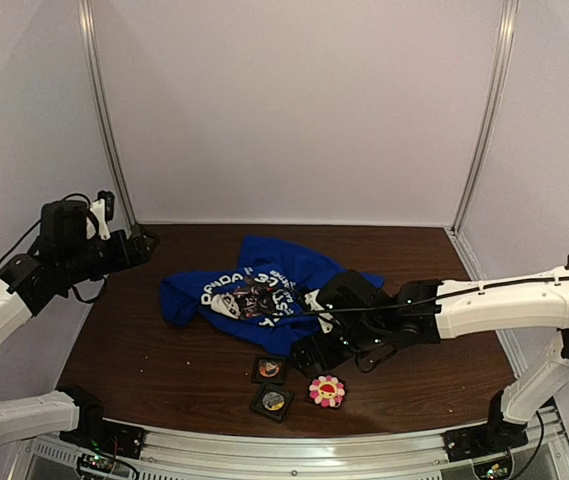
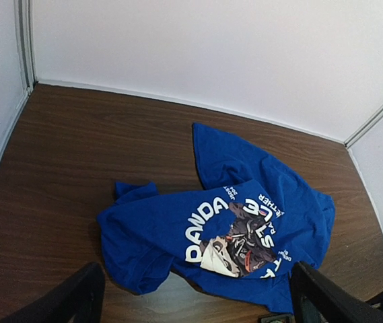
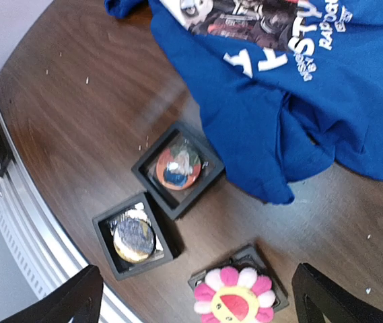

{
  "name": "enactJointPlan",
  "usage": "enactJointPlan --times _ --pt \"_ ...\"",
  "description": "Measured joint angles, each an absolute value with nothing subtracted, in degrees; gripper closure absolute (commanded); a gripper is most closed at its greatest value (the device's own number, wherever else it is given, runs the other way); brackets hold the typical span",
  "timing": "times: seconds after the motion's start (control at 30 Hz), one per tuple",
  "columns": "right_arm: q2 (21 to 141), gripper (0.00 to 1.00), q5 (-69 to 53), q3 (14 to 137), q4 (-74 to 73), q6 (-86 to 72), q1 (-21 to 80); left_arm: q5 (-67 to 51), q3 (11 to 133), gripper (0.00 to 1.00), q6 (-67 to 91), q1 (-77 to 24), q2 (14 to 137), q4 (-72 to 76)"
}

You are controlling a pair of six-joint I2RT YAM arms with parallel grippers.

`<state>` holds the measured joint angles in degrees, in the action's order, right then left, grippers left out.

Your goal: Remove the brooch from the garment

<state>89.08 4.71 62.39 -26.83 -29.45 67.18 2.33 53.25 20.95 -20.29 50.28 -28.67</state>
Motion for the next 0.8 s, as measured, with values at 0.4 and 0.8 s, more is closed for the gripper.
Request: enactJointPlan --times 0.4,0.8 --pt "89.08 0.00 2.20 56.40 -5.08 -31.03 45.93 8.60 41.01 0.02 27.16 -19.25 54.63 -12.82" --pt "79.64 0.00 1.30 42.68 6.55 -24.14 21.96 4.16 29.30 0.03 25.50 -4.21 54.78 8.01"
